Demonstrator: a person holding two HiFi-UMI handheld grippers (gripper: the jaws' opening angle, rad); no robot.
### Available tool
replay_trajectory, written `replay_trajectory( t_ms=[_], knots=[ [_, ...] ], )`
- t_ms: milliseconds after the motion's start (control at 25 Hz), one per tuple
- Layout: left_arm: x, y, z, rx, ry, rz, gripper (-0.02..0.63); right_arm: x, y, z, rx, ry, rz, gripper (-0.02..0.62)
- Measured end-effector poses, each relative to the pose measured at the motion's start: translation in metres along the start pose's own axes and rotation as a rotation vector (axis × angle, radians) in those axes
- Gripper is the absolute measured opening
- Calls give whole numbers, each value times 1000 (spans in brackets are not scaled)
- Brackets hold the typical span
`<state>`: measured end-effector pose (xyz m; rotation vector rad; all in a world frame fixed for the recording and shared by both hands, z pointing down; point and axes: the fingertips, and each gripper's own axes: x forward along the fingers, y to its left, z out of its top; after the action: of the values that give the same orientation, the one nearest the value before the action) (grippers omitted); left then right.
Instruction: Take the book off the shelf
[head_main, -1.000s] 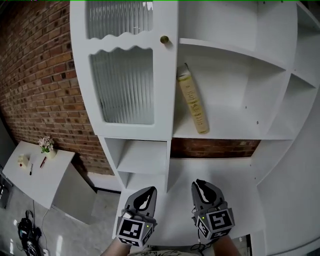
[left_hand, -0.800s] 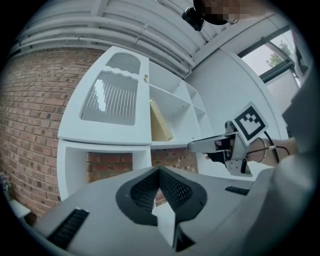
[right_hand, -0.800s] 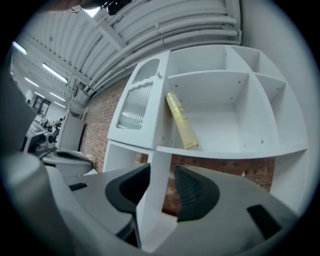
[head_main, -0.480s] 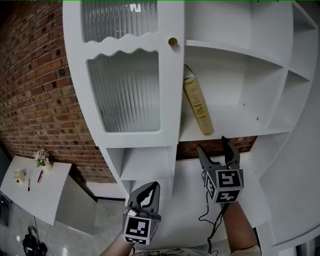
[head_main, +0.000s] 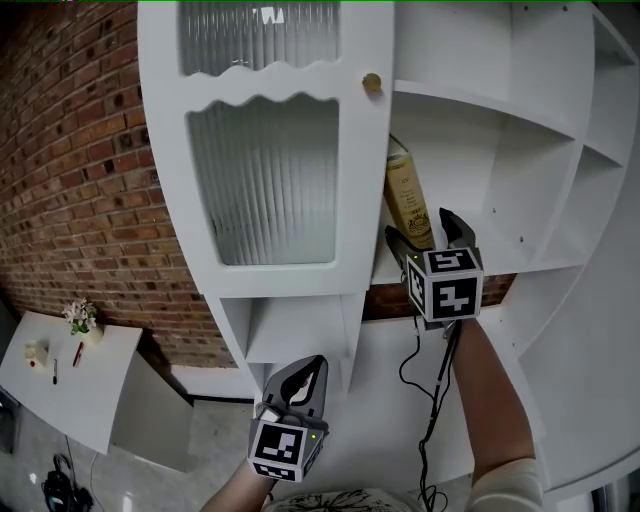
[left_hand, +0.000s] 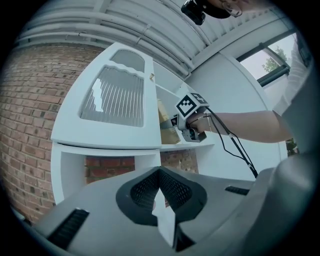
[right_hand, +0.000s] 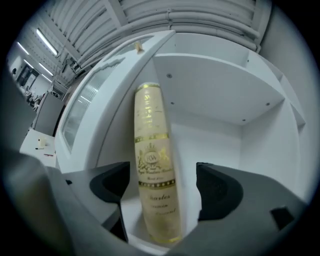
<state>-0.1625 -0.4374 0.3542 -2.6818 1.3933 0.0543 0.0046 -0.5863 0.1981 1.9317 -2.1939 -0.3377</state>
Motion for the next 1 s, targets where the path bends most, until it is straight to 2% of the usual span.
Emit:
replay_trajectory(
  t_ms=[160,440,600,680,1000],
  knots=[
    [2,2,-6,1,5,0,12,20,2,8,-60,14,-11,404],
    [4,7,-11,10,12,6,13,46,6,-1,-74,108,-8,370],
    [4,9,-15,4,22,8,12,48,-1,-4,-144,119,-74,256],
    [3,8,-16,3,24,4,12,46,-5,-3,-149,111,-91,234],
    [0,7,-16,11,26,14,12,35,-6,-4,-136,92,-76,232]
  ],
)
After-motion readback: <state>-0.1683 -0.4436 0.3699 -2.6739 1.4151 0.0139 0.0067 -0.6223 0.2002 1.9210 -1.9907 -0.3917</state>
